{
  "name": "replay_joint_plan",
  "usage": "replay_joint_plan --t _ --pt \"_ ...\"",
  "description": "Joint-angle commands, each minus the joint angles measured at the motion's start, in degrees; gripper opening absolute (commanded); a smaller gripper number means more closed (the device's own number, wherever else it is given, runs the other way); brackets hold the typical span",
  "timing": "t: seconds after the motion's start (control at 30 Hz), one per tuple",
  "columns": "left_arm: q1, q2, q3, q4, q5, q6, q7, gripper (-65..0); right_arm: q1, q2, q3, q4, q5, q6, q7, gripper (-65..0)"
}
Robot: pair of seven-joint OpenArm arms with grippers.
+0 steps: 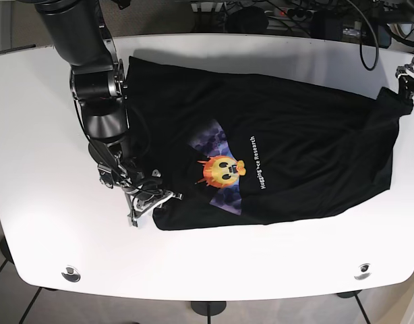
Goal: Fold the T-shirt properly
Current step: 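Grasp the shirt's side edge with the right gripper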
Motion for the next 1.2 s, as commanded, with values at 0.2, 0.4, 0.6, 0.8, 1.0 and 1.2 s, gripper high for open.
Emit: replay_joint_plan --t 0.2,0.4,0.6,0.8,1.0,1.2 --pt "-7.55 -1.28 0.02 -1.14 10.36 0.05 0.76 -10.3 0.81 1.15 0.41 2.61 0.75 0.42 -0.90 -63.1" --pt "-0.17 -0.84 -3.58 0.62 0.52 0.05 6.04 -11.7 -10.79 5.37 5.24 25.47 0.84 -0.37 -12.15 -63.1" --pt "8.45 -1.55 -3.58 5.01 -11.35 0.05 5.86 -12.5 -20.11 8.45 7.26 39.80 0.75 -1.08 -18.13 -63.1" --pt "14.16 -3.30 1.34 4.13 -8.98 0.05 6.47 -12.6 -21.61 8.54 7.35 40.94 0.75 -1.08 -18.22 -63.1" --pt "14.25 -7.61 4.24 4.49 1.22 0.05 4.80 -12.6 -21.61 8.45 7.35 40.94 1.01 -1.08 -18.22 -63.1" --pt "-2.28 -7.70 7.84 4.40 6.67 0.05 3.31 -12.6 -21.61 8.01 7.35 40.94 1.01 -1.08 -18.22 -63.1"
